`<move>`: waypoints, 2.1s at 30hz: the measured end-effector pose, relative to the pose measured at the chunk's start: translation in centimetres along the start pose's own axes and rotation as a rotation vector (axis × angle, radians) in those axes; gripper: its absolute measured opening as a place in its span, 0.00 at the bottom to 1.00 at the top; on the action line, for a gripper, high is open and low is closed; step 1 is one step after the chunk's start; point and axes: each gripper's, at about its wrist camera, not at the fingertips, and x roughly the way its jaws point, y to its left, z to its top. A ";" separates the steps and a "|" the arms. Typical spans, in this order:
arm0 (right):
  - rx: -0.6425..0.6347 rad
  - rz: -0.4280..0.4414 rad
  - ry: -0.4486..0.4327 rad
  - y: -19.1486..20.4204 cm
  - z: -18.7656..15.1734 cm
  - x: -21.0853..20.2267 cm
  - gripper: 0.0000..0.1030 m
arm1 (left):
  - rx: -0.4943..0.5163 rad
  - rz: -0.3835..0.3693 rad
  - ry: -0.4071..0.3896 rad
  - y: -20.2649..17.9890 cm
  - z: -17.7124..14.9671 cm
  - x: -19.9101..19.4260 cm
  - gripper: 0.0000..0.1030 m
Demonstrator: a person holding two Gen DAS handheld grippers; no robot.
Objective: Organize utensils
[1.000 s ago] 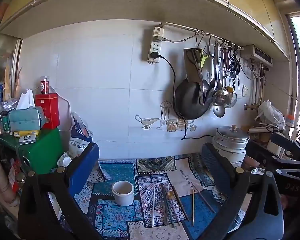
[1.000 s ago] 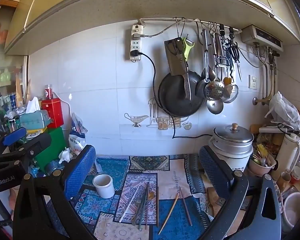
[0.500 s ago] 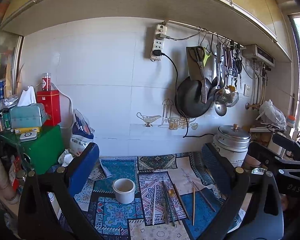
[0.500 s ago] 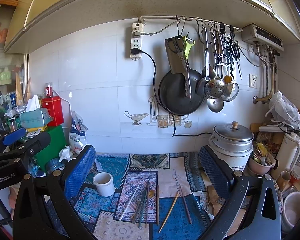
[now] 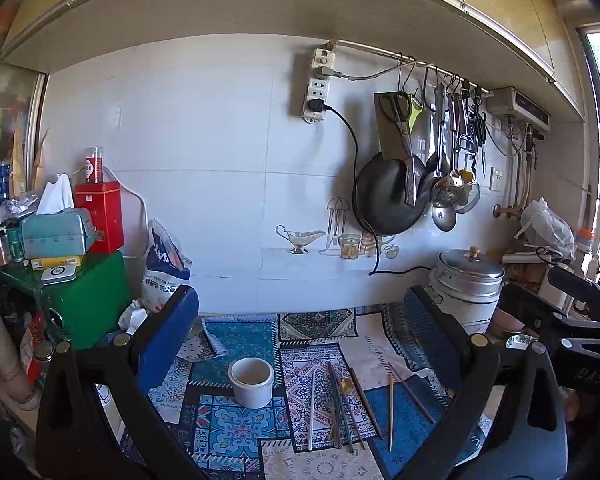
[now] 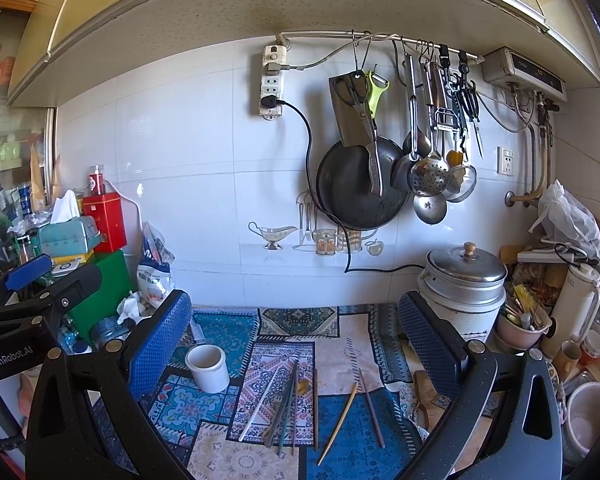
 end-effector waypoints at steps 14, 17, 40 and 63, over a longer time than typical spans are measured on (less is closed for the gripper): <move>0.002 -0.006 0.004 -0.1 -0.1 0.2 1.00 | 0.004 -0.002 0.002 -0.2 0.0 0.2 1.00; 0.002 -0.007 0.004 -0.1 -0.1 0.2 1.00 | 0.003 -0.003 0.002 -0.1 0.0 0.2 1.00; 0.011 -0.060 0.053 0.9 -0.6 3.6 1.00 | -0.008 -0.033 0.040 2.4 -0.6 3.6 1.00; 0.104 -0.408 0.550 -5.5 -13.0 15.3 1.00 | 0.128 -0.120 0.489 2.5 -13.0 21.1 1.00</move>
